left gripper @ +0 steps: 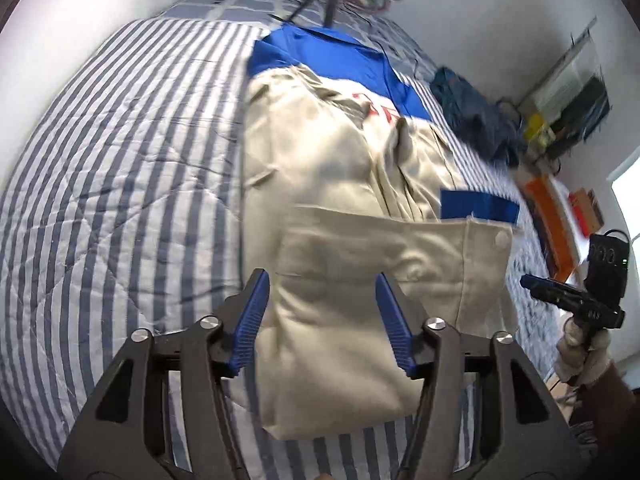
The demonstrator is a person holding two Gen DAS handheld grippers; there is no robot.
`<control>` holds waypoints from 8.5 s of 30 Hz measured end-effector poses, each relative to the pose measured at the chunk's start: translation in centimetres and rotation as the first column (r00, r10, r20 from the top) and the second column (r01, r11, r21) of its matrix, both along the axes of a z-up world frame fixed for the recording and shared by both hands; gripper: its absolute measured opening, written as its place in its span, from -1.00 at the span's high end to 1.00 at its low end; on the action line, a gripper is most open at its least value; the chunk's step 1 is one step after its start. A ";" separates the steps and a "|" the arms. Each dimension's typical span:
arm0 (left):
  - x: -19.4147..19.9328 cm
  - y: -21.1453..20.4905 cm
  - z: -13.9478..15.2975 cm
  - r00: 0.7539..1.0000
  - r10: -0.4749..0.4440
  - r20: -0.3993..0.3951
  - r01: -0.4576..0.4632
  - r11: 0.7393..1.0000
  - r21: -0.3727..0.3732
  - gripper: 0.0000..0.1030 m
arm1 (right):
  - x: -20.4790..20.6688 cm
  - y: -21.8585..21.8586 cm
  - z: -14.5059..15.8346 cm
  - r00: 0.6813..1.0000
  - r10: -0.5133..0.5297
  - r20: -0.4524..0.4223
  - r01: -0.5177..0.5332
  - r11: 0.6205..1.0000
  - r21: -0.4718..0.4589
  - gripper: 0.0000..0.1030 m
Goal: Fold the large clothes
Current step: 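Open the left gripper while the right gripper pinches and smooths the folded hem, then move both open grippers along the folded jacket to the blue collar, then grasp the blue collar with both grippers, then lift the collar with both grippers and fold it over onto the hem, then pinch and smooth the folded blue bundle with both grippers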
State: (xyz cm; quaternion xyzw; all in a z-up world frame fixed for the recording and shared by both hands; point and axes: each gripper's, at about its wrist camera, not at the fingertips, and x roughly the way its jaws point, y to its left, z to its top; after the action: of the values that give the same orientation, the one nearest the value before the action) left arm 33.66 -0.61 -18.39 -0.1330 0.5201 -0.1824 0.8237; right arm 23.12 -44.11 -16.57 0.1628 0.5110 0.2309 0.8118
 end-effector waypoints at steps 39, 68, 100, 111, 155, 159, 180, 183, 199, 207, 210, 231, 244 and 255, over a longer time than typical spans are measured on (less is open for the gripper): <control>-0.3 -7.0 0.1 0.991 -0.095 0.098 0.079 0.984 0.160 0.54 | -2.5 1.4 -3.3 0.987 0.117 -0.109 -0.118 0.993 -0.006 0.88; 3.7 -3.7 -4.1 0.994 -0.058 0.093 0.040 0.983 0.178 0.47 | 6.1 8.1 -4.2 0.991 0.109 0.076 -0.074 0.930 -0.360 0.66; 13.6 0.7 15.1 0.938 -0.019 0.346 -0.032 0.989 0.142 0.21 | 13.0 3.6 15.8 0.906 -0.059 0.418 0.200 0.933 -0.301 -0.13; 25.9 -1.4 9.0 0.968 -0.025 0.250 -0.001 0.995 0.104 0.04 | 24.6 5.0 9.7 0.941 0.017 0.338 0.113 0.925 -0.363 -0.12; 36.3 -8.8 0.4 0.966 -0.126 0.226 0.081 0.977 0.199 0.98 | 39.1 9.3 -1.0 0.960 0.051 0.274 0.051 0.934 -0.354 0.97; 33.6 -8.8 2.9 0.952 -0.151 0.265 0.107 0.979 0.171 0.98 | 36.8 9.3 1.8 0.948 0.060 0.313 0.052 0.939 -0.339 0.97; 14.1 -6.5 10.7 0.923 -0.157 0.352 0.124 0.986 0.114 0.99 | 17.4 8.2 9.3 0.917 0.089 0.389 0.031 0.956 -0.293 0.98; 10.9 -5.9 10.8 0.924 -0.146 0.353 0.118 0.988 0.099 0.99 | 13.7 8.1 9.4 0.911 0.106 0.398 0.020 0.954 -0.300 0.98; -4.9 -5.8 1.1 0.958 -0.216 0.188 0.175 0.962 0.211 0.98 | -2.8 8.7 0.3 0.959 0.133 0.251 -0.017 0.908 -0.418 0.97; -7.3 -3.3 2.1 0.966 -0.198 0.165 0.166 0.968 0.191 0.62 | -5.0 9.0 0.7 0.955 0.167 0.245 -0.026 0.871 -0.490 0.74; -8.2 -0.8 3.6 0.973 -0.159 0.166 0.139 0.982 0.127 0.12 | -6.6 7.9 2.0 0.950 0.201 0.239 -0.065 0.876 -0.478 0.62; 1.9 5.6 -2.4 0.962 0.170 -0.212 -0.245 0.880 -0.406 0.23 | 1.0 2.1 -5.4 0.979 -0.175 -0.105 0.189 0.971 0.144 0.25; -1.1 2.3 -3.5 0.975 0.126 -0.183 -0.165 0.963 -0.212 1.00 | 0.2 2.2 -3.5 0.988 -0.142 -0.061 0.148 0.983 0.110 1.00; -3.2 2.5 2.0 0.990 0.135 -0.042 -0.140 0.981 -0.133 0.58 | -1.8 4.7 3.2 0.994 0.037 0.100 -0.034 0.999 -0.031 0.51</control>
State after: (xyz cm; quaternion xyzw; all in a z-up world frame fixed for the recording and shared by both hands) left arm 30.41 1.88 -16.42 -0.2272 0.5096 -0.1578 0.8148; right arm 21.33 -39.38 -13.40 0.1299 0.4755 0.2458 0.8346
